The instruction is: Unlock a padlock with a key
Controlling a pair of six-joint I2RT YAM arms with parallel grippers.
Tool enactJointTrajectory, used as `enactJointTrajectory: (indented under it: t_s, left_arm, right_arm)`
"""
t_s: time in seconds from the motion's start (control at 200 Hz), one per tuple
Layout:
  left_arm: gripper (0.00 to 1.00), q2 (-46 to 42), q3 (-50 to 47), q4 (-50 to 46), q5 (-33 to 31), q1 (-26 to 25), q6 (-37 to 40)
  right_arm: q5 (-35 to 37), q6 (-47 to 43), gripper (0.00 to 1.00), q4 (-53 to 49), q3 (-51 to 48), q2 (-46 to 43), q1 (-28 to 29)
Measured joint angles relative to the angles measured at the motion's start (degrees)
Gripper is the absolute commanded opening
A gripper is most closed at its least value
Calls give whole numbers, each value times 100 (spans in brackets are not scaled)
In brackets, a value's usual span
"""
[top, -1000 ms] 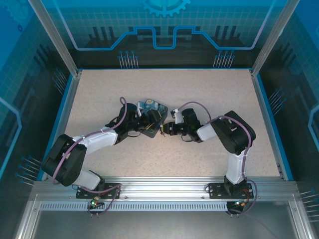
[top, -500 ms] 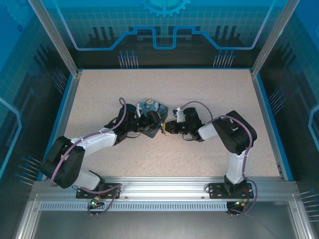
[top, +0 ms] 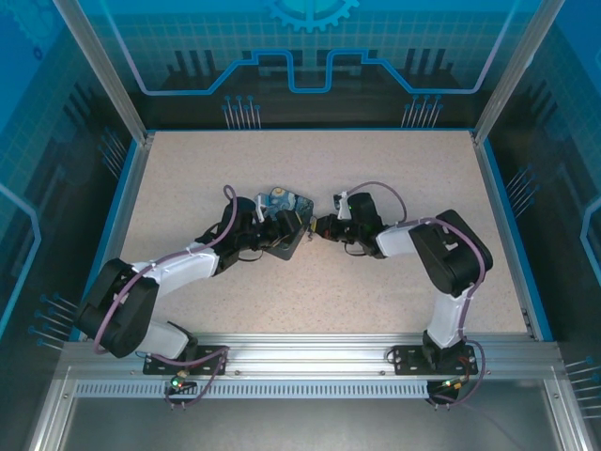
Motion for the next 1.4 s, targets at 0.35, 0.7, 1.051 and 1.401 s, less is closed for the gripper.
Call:
enactJointTrajectory:
  t_s: [0.35,0.7,1.051,1.401]
  left_arm:
    - [99,-820,236,-1290,-2,463,605]
    - [99,-2103,267,-2087,-2,1353,977]
    - [99,-2238,44,-2459,2,1416,1038]
    - [99,-2483,44,-2673,0,1626,1137]
  right_arm:
    - [-319,-1578,5,-2262,46,-1729,-101]
    - [-1268,-1738,7,-3589,-581,-2188,188]
    - [-1056,-1572,11,-3628,-651,-1357,81]
    - [-638,-1624,42,-3718,-654,-1432,-74]
